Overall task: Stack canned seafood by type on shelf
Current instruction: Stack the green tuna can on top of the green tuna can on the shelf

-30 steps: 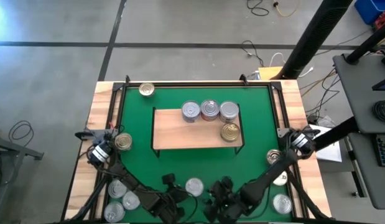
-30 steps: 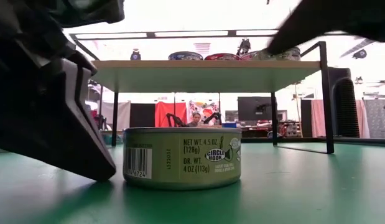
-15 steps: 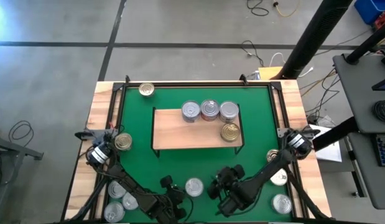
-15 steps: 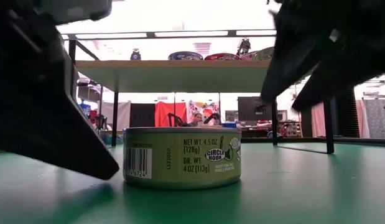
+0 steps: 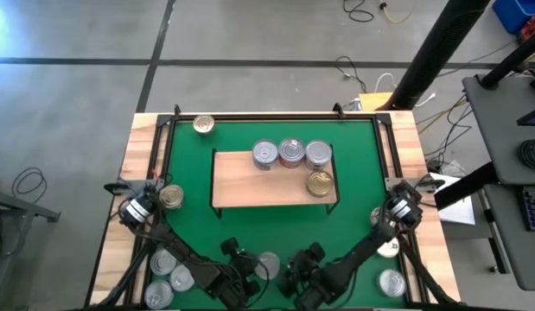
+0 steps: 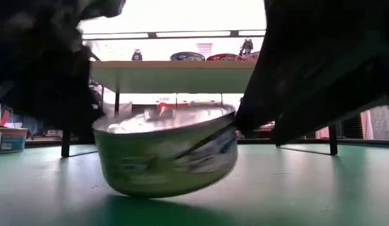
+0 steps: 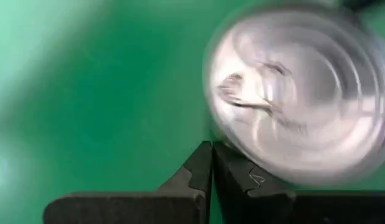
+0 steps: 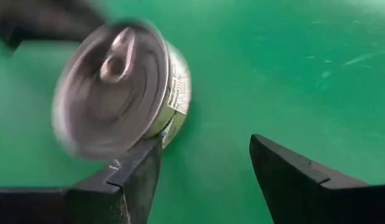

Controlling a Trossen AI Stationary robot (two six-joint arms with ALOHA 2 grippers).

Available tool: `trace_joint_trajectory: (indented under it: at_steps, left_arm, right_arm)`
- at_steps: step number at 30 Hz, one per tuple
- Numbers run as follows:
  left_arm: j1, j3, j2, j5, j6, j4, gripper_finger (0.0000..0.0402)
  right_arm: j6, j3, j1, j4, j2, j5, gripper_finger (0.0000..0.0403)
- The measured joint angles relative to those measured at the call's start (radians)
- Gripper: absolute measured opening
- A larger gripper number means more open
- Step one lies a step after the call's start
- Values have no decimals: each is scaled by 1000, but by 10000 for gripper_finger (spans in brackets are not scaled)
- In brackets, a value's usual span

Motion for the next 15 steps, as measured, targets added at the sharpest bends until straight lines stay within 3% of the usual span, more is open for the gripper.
trace_joint_trajectory:
  at_steps: [8, 15]
  left_arm:
    - [-24, 2, -74, -6, 1, -193, 0]
    - [-82, 2, -81, 39, 0, -178, 0]
  right_arm:
    - [-92, 19, 106, -21, -39, 32, 265]
    - [-224, 18, 135, -23, -34, 30, 307]
